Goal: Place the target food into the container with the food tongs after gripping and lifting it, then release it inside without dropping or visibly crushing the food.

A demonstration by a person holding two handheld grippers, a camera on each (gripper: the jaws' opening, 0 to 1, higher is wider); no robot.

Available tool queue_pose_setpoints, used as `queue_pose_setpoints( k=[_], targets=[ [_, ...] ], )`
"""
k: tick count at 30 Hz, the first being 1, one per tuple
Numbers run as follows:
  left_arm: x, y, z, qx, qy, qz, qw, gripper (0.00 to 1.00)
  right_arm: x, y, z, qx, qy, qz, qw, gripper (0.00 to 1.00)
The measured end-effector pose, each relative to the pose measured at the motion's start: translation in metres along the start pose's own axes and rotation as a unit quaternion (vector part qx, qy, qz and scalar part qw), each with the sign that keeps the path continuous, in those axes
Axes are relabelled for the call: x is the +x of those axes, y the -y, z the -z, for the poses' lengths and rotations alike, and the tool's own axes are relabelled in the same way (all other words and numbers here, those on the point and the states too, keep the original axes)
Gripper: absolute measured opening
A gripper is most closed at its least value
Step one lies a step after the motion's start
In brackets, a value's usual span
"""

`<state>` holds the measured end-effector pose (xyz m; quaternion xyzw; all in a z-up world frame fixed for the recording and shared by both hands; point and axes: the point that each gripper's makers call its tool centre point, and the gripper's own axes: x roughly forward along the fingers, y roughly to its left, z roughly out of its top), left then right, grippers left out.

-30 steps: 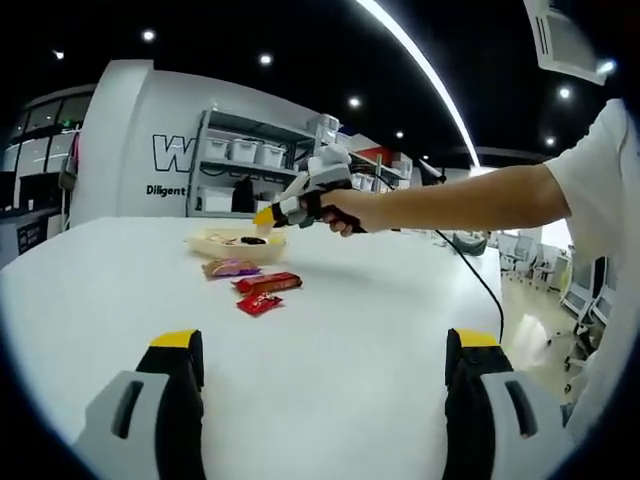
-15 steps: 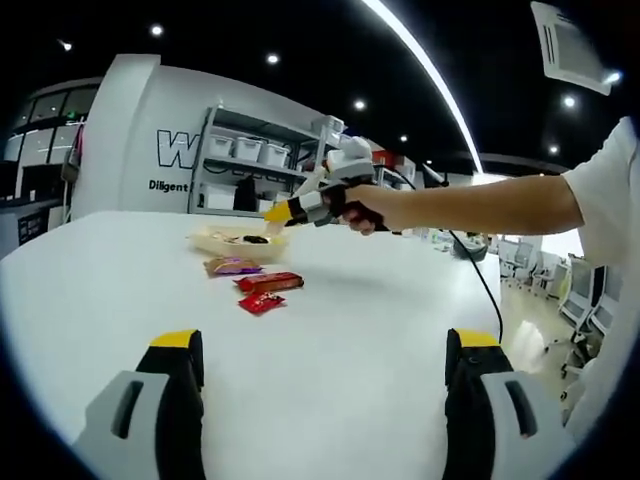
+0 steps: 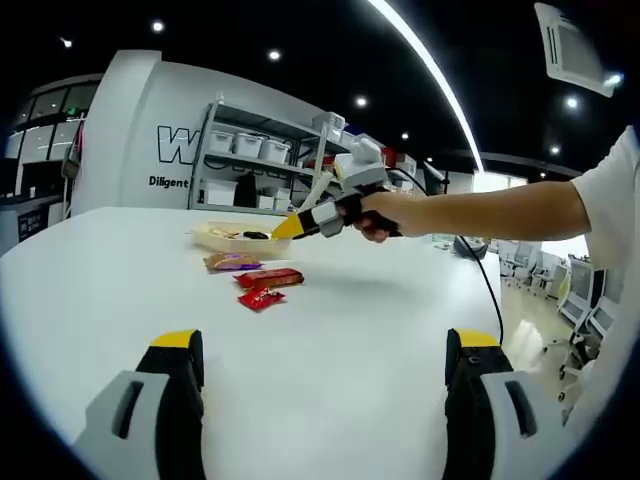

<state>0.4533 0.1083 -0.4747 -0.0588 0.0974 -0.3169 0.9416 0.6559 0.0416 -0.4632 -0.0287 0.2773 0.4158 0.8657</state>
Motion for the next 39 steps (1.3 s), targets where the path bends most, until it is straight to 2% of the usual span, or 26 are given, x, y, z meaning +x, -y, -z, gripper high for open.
queue_pose_setpoints(
  k=[3, 10, 17, 20, 22, 30, 33, 39],
  targets=[
    [0.0, 0.0, 0.0, 0.0, 0.0, 0.0, 1.0, 0.99, 0.002, -0.002, 0.009, -0.036, -0.008, 0.013, 0.9992, 0.21],
    [0.0, 0.001, 0.001, -0.002, -0.001, 0.001, 1.0, 0.99, 0.002, -0.014, 0.024, -0.045, -0.021, 0.009, 0.9987, 0.21],
    [0.0, 0.002, 0.002, 0.003, -0.005, 0.002, 1.0, 0.98, -0.008, -0.018, 0.031, -0.023, -0.023, 0.0, 0.9995, 0.21],
    [0.0, 0.001, 0.002, 0.002, -0.003, 0.002, 1.0, 0.98, -0.011, -0.018, 0.036, -0.028, -0.027, 0.001, 0.9992, 0.21],
    [0.0, 0.001, 0.002, 0.002, -0.004, 0.003, 1.0, 0.98, -0.014, -0.023, 0.04, -0.009, -0.032, -0.009, 0.9994, 0.21],
    [0.0, 0.003, 0.002, 0.002, -0.006, 0.005, 1.0, 0.98, -0.022, -0.041, 0.026, -0.015, -0.009, -0.032, 0.9993, 0.22],
    [0.0, 0.003, 0.002, 0.001, -0.005, 0.005, 1.0, 0.98, -0.021, -0.057, 0.03, -0.03, -0.016, -0.049, 0.9982, 0.22],
    [0.0, 0.003, 0.002, -0.002, -0.004, 0.006, 1.0, 0.98, -0.014, -0.065, 0.036, -0.069, -0.021, -0.053, 0.9959, 0.23]
  ],
)
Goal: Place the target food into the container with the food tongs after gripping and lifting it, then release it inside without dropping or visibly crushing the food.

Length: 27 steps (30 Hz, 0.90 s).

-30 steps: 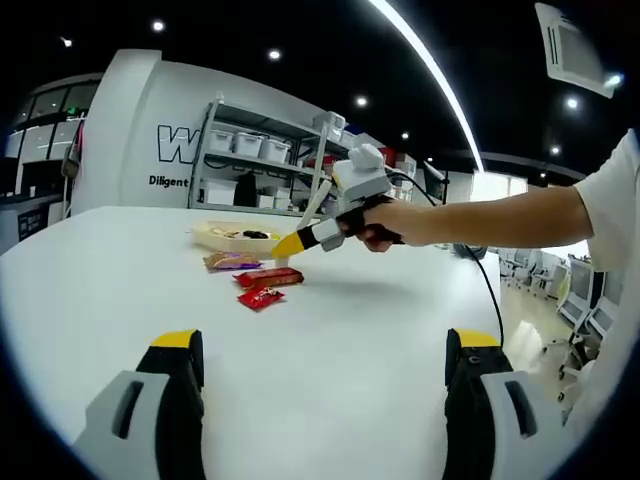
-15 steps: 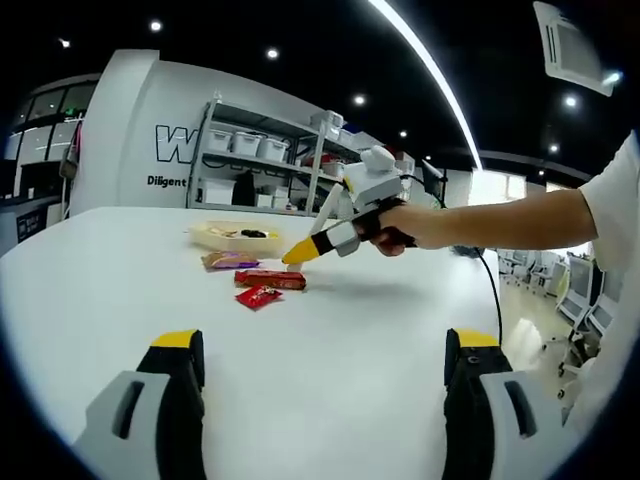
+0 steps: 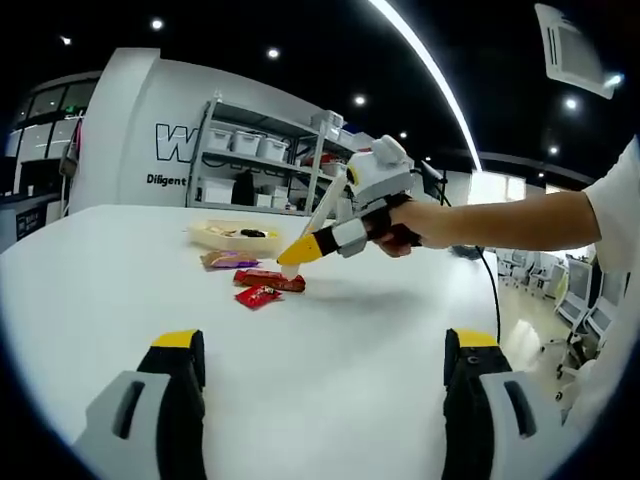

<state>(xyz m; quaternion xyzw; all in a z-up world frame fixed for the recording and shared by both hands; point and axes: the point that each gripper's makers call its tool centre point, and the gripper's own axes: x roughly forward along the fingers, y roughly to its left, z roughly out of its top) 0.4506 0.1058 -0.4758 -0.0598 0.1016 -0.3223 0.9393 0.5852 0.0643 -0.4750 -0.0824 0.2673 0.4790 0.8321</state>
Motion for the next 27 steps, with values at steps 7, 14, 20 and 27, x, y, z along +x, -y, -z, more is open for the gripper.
queue_pose_setpoints(
  k=[7, 14, 20, 27],
  targets=[
    [0.0, 0.0, 0.0, -0.001, -0.001, 0.001, 1.0, 0.98, 0.009, 0.002, 0.007, -0.018, -0.014, 0.001, 0.9997, 0.24],
    [0.0, 0.0, 0.0, -0.001, -0.001, 0.001, 1.0, 0.97, 0.008, 0.003, 0.009, -0.031, -0.02, 0.005, 0.9993, 0.17],
    [0.001, 0.0, 0.001, 0.0, -0.002, 0.001, 1.0, 0.97, 0.005, 0.002, 0.01, -0.019, -0.004, 0.018, 0.9996, 0.16],
    [0.001, 0.001, 0.002, 0.0, -0.006, 0.003, 1.0, 0.97, -0.007, 0.01, -0.011, 0.019, 0.037, 0.023, 0.9989, 0.17]
  ],
)
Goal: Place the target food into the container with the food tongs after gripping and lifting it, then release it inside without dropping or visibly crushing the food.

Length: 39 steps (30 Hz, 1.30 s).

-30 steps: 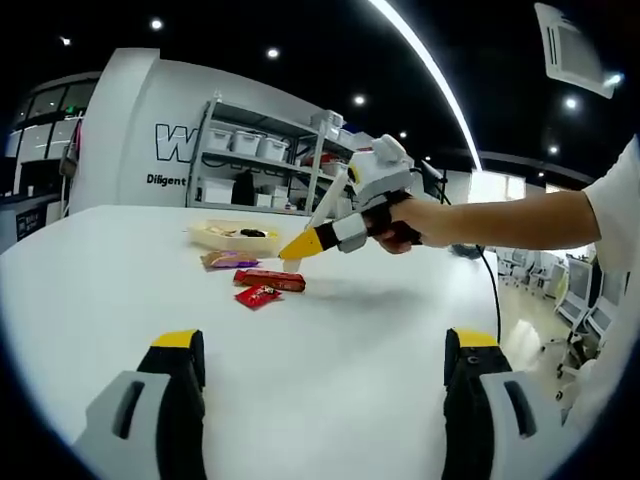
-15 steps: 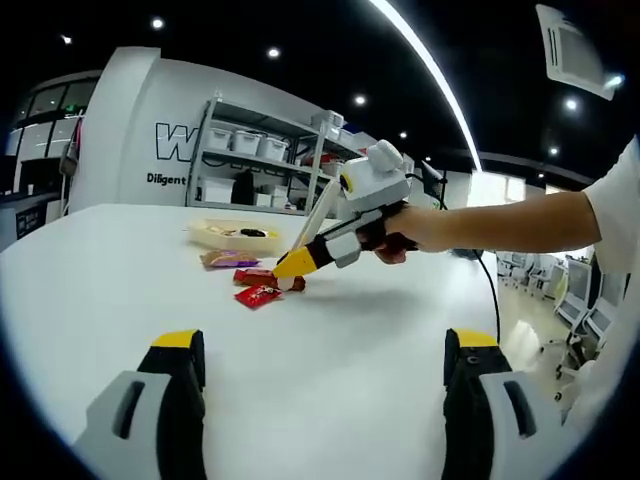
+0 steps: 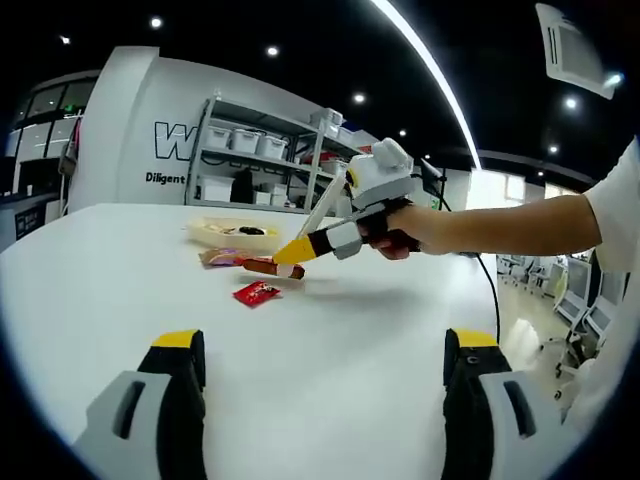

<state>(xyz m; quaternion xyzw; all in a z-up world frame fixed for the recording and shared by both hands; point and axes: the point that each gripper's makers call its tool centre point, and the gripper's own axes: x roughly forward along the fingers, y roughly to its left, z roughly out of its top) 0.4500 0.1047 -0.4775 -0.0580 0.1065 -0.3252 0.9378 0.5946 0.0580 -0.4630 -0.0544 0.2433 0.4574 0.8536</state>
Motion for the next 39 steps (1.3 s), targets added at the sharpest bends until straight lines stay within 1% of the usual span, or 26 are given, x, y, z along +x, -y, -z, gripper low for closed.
queue_pose_setpoints(
  k=[2, 4, 6, 10, 12, 17, 22, 28, 33, 35, 36, 39],
  targets=[
    [0.0, 0.0, 0.0, -0.001, -0.001, 0.0, 1.0, 0.97, -0.005, 0.007, -0.009, -0.001, 0.01, 0.017, 0.9998, 0.17],
    [0.0, 0.001, 0.001, -0.003, -0.002, 0.004, 1.0, 0.97, -0.009, 0.013, -0.019, 0.008, 0.02, 0.015, 0.9997, 0.17],
    [0.0, 0.001, 0.001, -0.003, -0.001, 0.002, 1.0, 0.97, -0.014, 0.018, -0.024, 0.004, 0.028, 0.026, 0.9993, 0.17],
    [0.0, 0.0, 0.0, 0.0, -0.001, 0.001, 1.0, 0.97, -0.018, 0.03, -0.034, 0.002, 0.033, 0.036, 0.9988, 0.17],
    [0.0, 0.001, 0.0, 0.001, -0.001, 0.001, 1.0, 0.97, -0.02, 0.033, -0.037, 0.003, 0.034, 0.039, 0.9987, 0.17],
    [0.0, 0.001, 0.0, 0.003, -0.001, 0.001, 1.0, 0.97, -0.015, 0.048, -0.051, -0.005, 0.037, 0.052, 0.9979, 0.17],
    [-0.001, -0.001, -0.001, -0.004, 0.004, 0.001, 1.0, 0.97, 0.001, 0.067, -0.063, -0.004, 0.036, 0.064, 0.9973, 0.17],
    [0.0, 0.0, -0.001, 0.0, 0.004, 0.001, 1.0, 0.97, 0.012, 0.07, -0.067, -0.003, 0.036, 0.067, 0.9971, 0.17],
    [0.0, 0.0, -0.001, 0.002, 0.003, 0.001, 1.0, 0.97, 0.022, 0.081, -0.069, -0.001, 0.035, 0.07, 0.9969, 0.17],
    [0.0, 0.001, -0.001, 0.004, 0.002, 0.002, 1.0, 0.97, 0.023, 0.085, -0.066, -0.005, 0.033, 0.081, 0.9962, 0.17],
    [0.0, 0.001, -0.001, 0.004, 0.002, 0.002, 1.0, 0.97, 0.025, 0.089, -0.066, -0.001, 0.034, 0.086, 0.9957, 0.17],
    [0.0, 0.0, -0.002, 0.003, 0.005, 0.001, 1.0, 0.97, 0.031, 0.1, -0.063, 0.037, 0.038, 0.091, 0.9944, 0.17]
  ],
)
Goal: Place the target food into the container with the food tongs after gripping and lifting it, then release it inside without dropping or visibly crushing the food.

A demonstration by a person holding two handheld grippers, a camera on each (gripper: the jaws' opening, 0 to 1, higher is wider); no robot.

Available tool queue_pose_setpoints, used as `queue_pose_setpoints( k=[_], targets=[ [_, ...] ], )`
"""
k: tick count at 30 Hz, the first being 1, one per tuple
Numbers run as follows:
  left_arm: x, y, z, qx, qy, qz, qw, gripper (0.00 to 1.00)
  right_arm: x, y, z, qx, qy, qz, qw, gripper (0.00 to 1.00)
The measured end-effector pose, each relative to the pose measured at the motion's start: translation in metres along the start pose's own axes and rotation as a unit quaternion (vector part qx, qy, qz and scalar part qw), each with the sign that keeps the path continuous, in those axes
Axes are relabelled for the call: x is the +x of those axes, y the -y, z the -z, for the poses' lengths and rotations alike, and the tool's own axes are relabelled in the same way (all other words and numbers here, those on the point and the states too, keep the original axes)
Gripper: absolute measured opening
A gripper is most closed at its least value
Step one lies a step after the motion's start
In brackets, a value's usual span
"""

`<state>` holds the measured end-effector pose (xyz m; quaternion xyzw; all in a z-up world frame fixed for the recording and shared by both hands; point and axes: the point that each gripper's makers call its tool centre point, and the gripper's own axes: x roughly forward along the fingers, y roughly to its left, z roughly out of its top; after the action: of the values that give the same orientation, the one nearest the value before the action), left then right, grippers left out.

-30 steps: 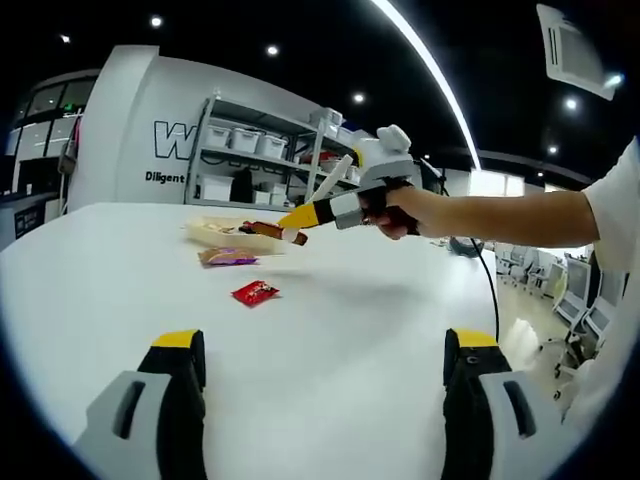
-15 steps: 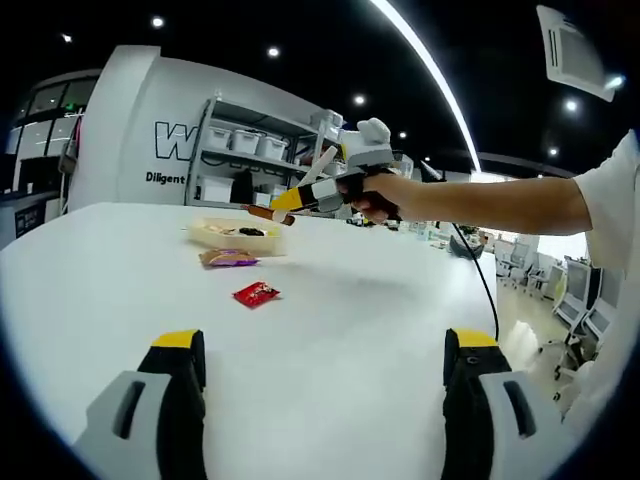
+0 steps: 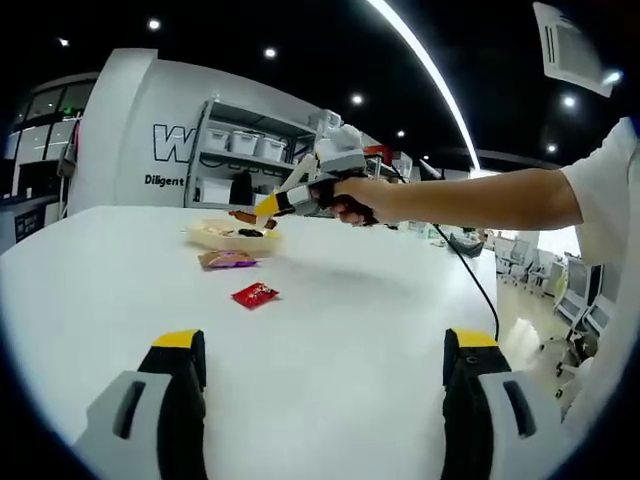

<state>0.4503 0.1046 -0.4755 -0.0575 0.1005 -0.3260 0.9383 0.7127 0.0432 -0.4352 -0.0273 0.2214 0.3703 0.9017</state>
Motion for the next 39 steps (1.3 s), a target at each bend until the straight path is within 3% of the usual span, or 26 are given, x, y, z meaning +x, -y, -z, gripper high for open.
queue_pose_setpoints(
  k=[11, 21, 31, 39],
  targets=[
    [0.001, 0.002, 0.002, 0.003, -0.008, 0.002, 1.0, 0.97, 0.026, 0.007, 0.007, 0.006, -0.011, 0.0, 0.9999, 0.18],
    [0.001, 0.003, 0.002, 0.002, -0.005, 0.004, 1.0, 0.97, 0.032, 0.017, 0.013, -0.006, -0.021, 0.008, 0.9997, 0.19],
    [0.0, 0.003, 0.002, -0.003, -0.004, 0.005, 1.0, 0.97, 0.02, 0.014, 0.002, 0.002, -0.002, 0.01, 0.9999, 0.2],
    [0.0, 0.002, 0.001, -0.004, -0.003, 0.005, 1.0, 0.97, -0.002, -0.006, -0.007, -0.005, 0.003, -0.006, 1.0, 0.19]
  ],
)
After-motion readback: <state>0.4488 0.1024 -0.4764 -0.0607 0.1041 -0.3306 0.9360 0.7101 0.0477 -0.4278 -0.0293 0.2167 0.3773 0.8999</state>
